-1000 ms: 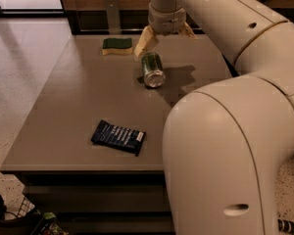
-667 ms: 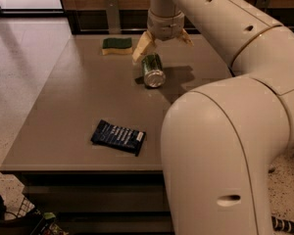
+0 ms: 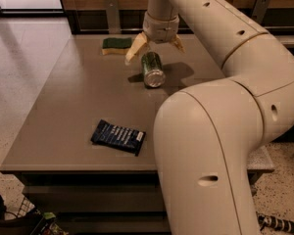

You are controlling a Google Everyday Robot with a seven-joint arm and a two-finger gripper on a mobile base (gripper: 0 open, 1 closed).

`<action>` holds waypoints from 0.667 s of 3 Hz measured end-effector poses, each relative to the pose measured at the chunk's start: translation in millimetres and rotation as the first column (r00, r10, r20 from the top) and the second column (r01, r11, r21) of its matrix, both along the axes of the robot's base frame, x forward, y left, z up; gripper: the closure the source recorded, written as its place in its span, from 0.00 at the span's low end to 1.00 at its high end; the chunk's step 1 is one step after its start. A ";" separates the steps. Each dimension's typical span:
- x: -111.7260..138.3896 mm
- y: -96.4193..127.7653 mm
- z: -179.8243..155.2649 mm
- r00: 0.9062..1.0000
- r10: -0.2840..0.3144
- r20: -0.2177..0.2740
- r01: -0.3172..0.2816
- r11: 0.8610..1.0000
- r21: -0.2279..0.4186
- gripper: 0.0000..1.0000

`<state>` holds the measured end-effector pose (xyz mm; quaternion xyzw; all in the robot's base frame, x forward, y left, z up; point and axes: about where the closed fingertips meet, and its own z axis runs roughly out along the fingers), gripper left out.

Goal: Place green can upright

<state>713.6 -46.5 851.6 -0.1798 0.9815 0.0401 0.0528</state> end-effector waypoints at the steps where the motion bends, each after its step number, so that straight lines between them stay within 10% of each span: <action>1: 1.5 2.1 -8.5 1.000 -0.011 -0.027 0.011 1.000 0.013 0.00; 2: -4.3 -7.9 -19.8 0.997 -0.043 -0.061 0.042 0.999 -0.014 0.02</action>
Offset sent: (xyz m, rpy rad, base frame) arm -0.0409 -0.0323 -0.0192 -0.0925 0.1951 -0.0630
